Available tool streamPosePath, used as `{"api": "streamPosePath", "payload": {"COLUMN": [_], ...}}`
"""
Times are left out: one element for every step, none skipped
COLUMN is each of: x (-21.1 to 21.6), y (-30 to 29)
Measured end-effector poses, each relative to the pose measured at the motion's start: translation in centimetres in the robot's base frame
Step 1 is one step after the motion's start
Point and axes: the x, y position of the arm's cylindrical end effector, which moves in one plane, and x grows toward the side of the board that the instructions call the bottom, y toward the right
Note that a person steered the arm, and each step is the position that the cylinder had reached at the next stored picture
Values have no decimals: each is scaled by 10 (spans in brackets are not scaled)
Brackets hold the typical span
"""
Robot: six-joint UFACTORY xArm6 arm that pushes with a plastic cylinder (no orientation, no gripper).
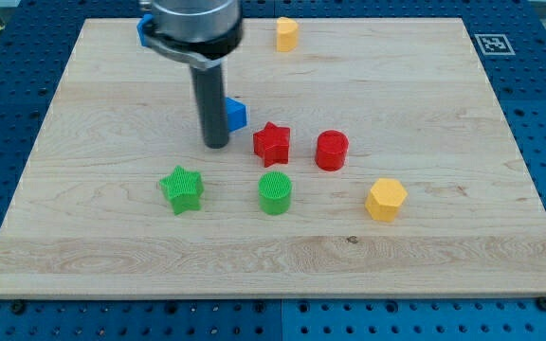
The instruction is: Move the blue triangle diagonally to the top left of the red circle
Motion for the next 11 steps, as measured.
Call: {"api": "streamPosePath", "payload": {"x": [-13,-31,-31,-31,-31,-32,-32,-32,-34,-34,-34], "y": [-14,-1,24,43,61,78,97,103,128,145,168]}}
